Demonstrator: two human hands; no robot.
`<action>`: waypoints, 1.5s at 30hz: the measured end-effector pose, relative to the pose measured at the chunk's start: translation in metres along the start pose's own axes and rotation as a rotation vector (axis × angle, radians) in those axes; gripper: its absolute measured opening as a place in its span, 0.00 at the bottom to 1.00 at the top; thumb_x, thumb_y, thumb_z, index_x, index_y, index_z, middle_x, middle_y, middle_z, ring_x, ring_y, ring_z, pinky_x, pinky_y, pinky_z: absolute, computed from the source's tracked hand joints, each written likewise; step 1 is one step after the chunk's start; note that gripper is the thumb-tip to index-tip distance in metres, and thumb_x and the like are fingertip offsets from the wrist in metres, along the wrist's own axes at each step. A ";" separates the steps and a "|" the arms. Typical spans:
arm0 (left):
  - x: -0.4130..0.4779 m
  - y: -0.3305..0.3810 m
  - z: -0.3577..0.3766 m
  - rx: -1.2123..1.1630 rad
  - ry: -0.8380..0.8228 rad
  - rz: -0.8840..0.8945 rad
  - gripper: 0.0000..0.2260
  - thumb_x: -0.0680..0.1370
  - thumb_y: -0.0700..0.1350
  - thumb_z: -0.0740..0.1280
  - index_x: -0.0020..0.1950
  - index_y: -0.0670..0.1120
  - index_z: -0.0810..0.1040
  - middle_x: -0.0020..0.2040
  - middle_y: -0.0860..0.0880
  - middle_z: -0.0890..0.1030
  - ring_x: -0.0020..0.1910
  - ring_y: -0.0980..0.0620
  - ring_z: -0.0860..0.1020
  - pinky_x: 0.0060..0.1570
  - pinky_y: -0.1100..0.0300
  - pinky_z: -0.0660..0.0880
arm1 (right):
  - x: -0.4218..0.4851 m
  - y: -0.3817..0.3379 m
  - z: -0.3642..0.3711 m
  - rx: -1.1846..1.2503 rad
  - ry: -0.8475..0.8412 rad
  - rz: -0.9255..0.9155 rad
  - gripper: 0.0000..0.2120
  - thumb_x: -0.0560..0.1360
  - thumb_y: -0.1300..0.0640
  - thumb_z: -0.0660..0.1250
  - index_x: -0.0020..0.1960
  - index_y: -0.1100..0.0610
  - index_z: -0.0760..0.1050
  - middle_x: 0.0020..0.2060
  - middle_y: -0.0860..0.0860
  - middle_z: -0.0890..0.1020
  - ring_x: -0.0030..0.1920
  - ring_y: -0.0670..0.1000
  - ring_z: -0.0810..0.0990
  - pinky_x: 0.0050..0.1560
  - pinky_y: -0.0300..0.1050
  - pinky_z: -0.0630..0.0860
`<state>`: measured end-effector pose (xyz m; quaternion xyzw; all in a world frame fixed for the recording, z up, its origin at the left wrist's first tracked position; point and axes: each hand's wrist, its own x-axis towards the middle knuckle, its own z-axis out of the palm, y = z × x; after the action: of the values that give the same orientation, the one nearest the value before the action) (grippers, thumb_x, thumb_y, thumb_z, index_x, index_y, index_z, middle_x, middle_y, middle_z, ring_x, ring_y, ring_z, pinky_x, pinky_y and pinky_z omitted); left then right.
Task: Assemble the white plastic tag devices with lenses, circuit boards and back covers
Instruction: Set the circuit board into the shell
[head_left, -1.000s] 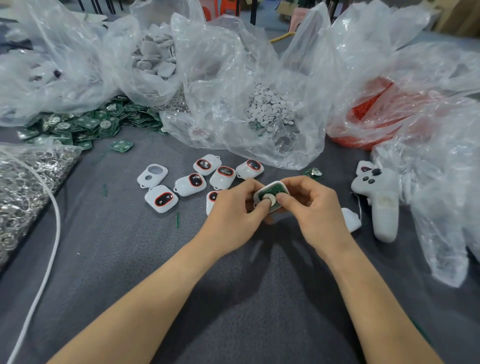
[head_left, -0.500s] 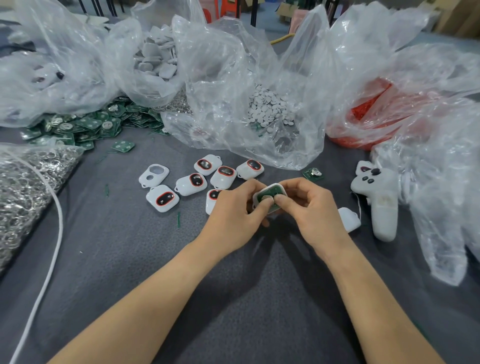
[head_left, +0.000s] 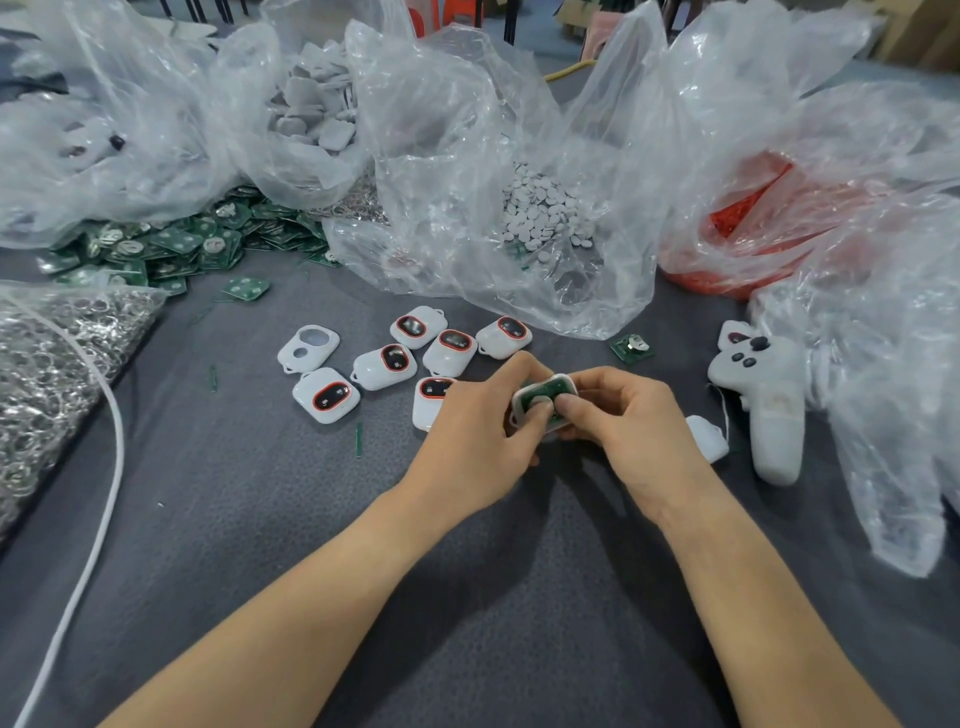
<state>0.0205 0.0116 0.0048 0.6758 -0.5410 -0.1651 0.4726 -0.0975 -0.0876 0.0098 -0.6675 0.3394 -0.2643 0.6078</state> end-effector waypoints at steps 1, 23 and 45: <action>0.000 0.000 0.000 -0.004 0.002 0.009 0.05 0.78 0.40 0.64 0.53 0.47 0.75 0.32 0.51 0.81 0.27 0.58 0.80 0.34 0.60 0.77 | 0.000 0.000 0.001 -0.030 0.000 -0.008 0.06 0.75 0.68 0.67 0.48 0.60 0.80 0.40 0.54 0.85 0.39 0.45 0.83 0.37 0.33 0.76; 0.005 -0.004 -0.015 0.372 0.231 0.184 0.07 0.75 0.43 0.68 0.52 0.44 0.81 0.48 0.49 0.80 0.48 0.48 0.73 0.52 0.57 0.71 | 0.001 0.004 0.003 -0.230 0.027 -0.086 0.11 0.74 0.64 0.70 0.44 0.47 0.79 0.37 0.46 0.85 0.36 0.42 0.82 0.36 0.33 0.75; 0.251 -0.119 -0.193 0.948 0.109 -0.361 0.11 0.80 0.36 0.57 0.54 0.41 0.78 0.56 0.40 0.79 0.54 0.40 0.77 0.56 0.50 0.74 | 0.008 0.021 0.020 -0.502 0.185 -0.350 0.20 0.65 0.71 0.75 0.40 0.44 0.82 0.43 0.40 0.79 0.33 0.41 0.75 0.35 0.25 0.68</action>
<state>0.3209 -0.1263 0.0761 0.9062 -0.4057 0.0551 0.1055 -0.0801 -0.0815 -0.0139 -0.8180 0.3277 -0.3323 0.3362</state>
